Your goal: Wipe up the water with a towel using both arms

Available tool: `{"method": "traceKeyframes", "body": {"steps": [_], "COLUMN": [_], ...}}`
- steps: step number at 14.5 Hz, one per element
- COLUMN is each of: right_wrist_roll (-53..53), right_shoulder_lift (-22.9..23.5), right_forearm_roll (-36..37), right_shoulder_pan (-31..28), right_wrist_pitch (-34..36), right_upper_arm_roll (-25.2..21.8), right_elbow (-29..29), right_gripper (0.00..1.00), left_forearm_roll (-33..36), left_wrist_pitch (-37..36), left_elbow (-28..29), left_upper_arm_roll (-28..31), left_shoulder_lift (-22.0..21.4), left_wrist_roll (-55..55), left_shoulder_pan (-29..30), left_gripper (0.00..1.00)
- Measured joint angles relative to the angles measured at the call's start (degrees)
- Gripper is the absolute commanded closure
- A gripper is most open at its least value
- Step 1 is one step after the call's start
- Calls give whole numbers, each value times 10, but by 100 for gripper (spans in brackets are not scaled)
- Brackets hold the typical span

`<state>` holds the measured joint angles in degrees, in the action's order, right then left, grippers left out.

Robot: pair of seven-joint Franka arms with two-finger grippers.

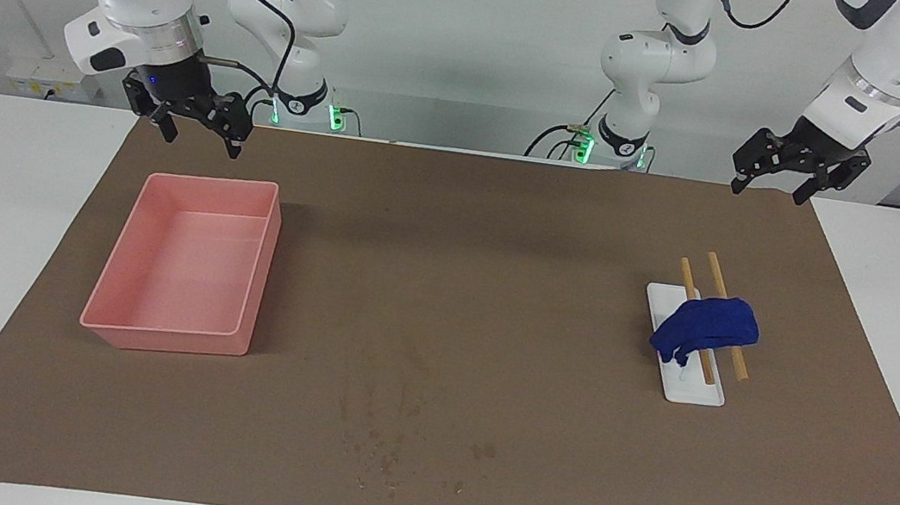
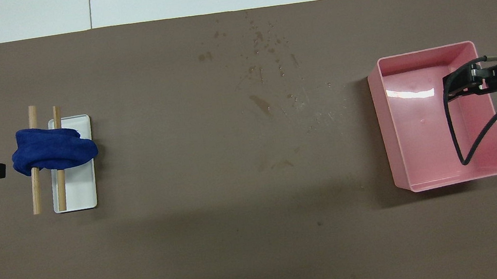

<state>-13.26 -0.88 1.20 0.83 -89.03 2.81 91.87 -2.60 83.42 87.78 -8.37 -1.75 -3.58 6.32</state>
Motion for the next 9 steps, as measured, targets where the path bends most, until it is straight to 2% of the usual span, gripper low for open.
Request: {"method": "traceKeyframes", "body": {"steps": [6, 9], "right_wrist_roll": [0, 0], "right_shoulder_lift": [0, 0], "right_forearm_roll": [0, 0], "right_shoulder_pan": [0, 0], "right_wrist_pitch": [0, 0], "right_upper_arm_roll": [0, 0], "right_elbow": [0, 0], "right_gripper": [0, 0], "left_forearm_roll": [0, 0], "left_wrist_pitch": [1, 52], "left_elbow": [2, 32], "left_upper_arm_roll": [1, 4], "left_shoulder_lift": [-1, -10], "left_wrist_roll": [0, 0], "left_shoulder_pan": [0, 1], "left_gripper": [0, 0]}}
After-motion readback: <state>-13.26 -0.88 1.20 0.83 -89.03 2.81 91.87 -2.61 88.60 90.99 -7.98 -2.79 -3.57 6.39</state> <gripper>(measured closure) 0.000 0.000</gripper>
